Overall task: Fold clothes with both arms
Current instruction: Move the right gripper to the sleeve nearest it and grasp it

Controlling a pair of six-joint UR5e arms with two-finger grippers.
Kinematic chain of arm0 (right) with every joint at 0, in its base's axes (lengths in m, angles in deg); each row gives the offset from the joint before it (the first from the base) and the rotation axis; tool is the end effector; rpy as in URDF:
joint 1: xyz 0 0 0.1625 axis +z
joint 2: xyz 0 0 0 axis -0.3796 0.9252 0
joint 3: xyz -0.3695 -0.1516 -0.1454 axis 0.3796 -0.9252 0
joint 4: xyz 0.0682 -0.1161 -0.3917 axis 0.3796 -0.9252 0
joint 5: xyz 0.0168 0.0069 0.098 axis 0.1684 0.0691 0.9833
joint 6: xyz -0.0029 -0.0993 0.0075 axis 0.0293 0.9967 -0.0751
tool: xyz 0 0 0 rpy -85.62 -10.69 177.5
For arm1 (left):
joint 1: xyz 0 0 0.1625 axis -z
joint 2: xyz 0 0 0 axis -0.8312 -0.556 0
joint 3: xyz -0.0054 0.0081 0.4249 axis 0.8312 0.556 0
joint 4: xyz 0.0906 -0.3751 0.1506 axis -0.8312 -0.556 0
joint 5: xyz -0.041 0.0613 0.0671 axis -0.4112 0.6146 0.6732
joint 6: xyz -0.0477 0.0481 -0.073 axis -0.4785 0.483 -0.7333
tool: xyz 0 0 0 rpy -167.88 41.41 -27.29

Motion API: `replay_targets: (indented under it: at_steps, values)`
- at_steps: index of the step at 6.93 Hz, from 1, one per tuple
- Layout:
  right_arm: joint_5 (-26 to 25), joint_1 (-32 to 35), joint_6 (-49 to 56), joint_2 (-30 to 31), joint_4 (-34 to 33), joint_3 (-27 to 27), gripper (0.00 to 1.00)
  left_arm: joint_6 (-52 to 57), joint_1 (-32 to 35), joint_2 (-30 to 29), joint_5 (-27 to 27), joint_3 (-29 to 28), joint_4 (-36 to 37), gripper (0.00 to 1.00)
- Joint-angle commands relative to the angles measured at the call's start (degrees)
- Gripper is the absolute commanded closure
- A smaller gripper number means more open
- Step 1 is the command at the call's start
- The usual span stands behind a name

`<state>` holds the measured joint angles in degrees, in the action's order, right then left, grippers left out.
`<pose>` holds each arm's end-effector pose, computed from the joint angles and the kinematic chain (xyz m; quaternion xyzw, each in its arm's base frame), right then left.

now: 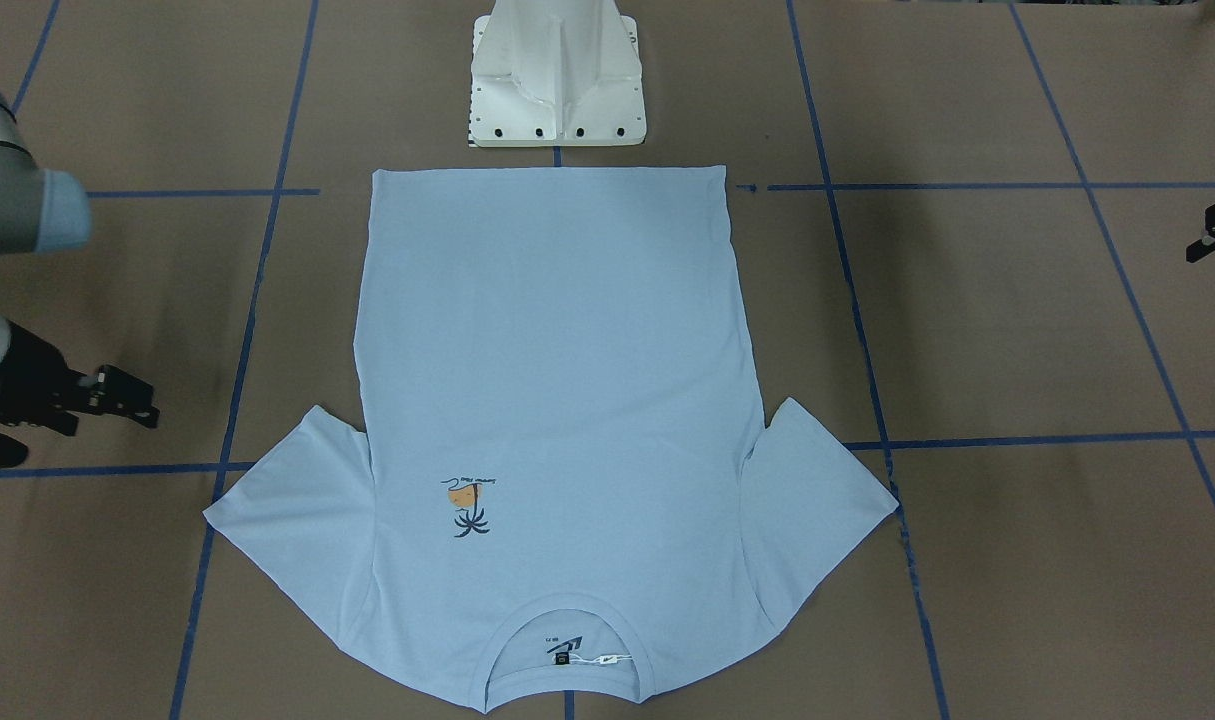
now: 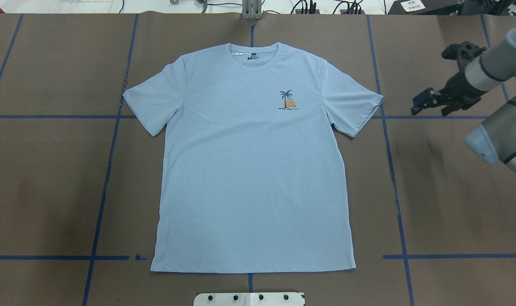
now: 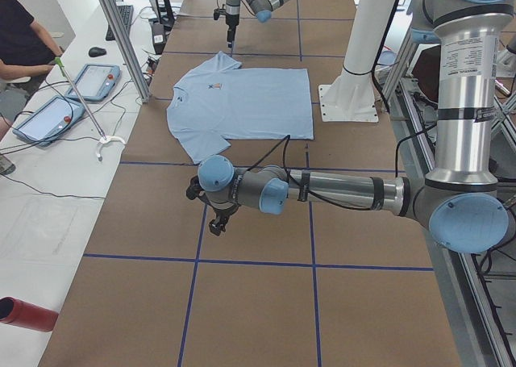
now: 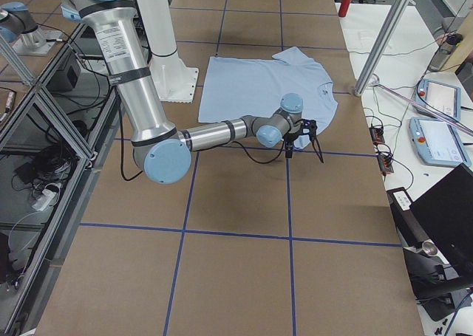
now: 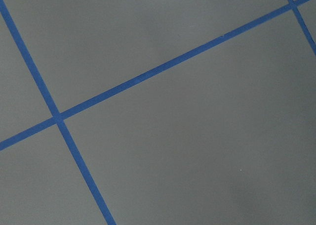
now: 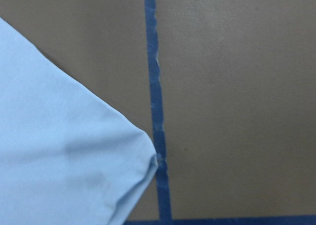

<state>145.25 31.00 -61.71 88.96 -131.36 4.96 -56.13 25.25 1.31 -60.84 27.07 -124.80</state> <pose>-0.3352 -0.5873 0.4912 0.0542 -0.4350 0.0868 0.8946 0.0189 -0.4852 0.6010 0.1153 0.4430 0.2108 0.8637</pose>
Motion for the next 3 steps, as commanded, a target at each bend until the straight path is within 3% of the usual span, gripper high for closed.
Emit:
replay_targets:
  at_steps: [1,3]
  values:
    - [-3.39,-1.54,-6.33,-2.07,5.41,-3.81,0.24,-0.02,-0.08,0.01,0.16,0.07,-0.07,0.0]
    - [-5.58,-1.62,-5.89,-2.15,5.58,-3.81,0.38,0.07,-0.08,0.01,0.33,-0.01,-0.07,0.0]
